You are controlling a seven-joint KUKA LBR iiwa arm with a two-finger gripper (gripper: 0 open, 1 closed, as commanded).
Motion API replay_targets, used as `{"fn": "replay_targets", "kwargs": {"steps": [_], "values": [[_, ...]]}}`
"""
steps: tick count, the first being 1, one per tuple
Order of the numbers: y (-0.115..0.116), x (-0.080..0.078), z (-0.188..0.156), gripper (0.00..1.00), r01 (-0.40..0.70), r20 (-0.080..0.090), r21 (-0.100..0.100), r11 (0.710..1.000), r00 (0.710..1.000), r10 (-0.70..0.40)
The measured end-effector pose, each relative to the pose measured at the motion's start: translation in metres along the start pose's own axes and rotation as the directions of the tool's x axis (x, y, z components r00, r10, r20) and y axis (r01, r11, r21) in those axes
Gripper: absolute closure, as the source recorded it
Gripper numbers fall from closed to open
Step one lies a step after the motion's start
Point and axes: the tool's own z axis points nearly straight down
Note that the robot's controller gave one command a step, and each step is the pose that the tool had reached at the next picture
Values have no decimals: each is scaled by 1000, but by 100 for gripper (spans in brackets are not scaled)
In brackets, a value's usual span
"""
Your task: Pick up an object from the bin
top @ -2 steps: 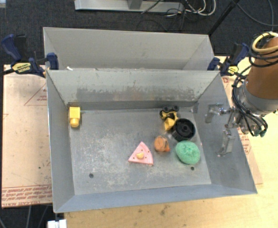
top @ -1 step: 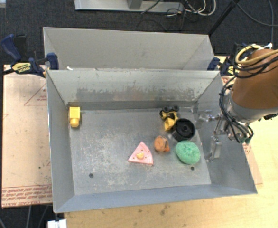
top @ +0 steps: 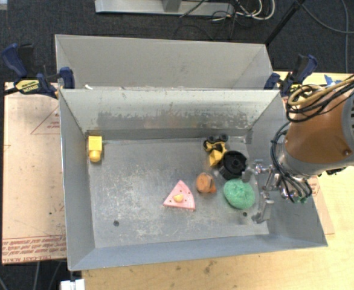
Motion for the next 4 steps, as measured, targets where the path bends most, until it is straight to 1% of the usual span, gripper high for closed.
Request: {"fn": "replay_targets", "kwargs": {"steps": [1, 2, 3, 4], "values": [[1, -6, 34, 0, 3, -2, 1, 1000, 1000, -3], [13, -14, 46, 100, -62, 8, 2, 998, 998, 62], [13, -14, 46, 100, -62, 8, 2, 998, 998, 62], [55, 0, -84, 100, -76, -1, 1, 997, 997, 76]]}}
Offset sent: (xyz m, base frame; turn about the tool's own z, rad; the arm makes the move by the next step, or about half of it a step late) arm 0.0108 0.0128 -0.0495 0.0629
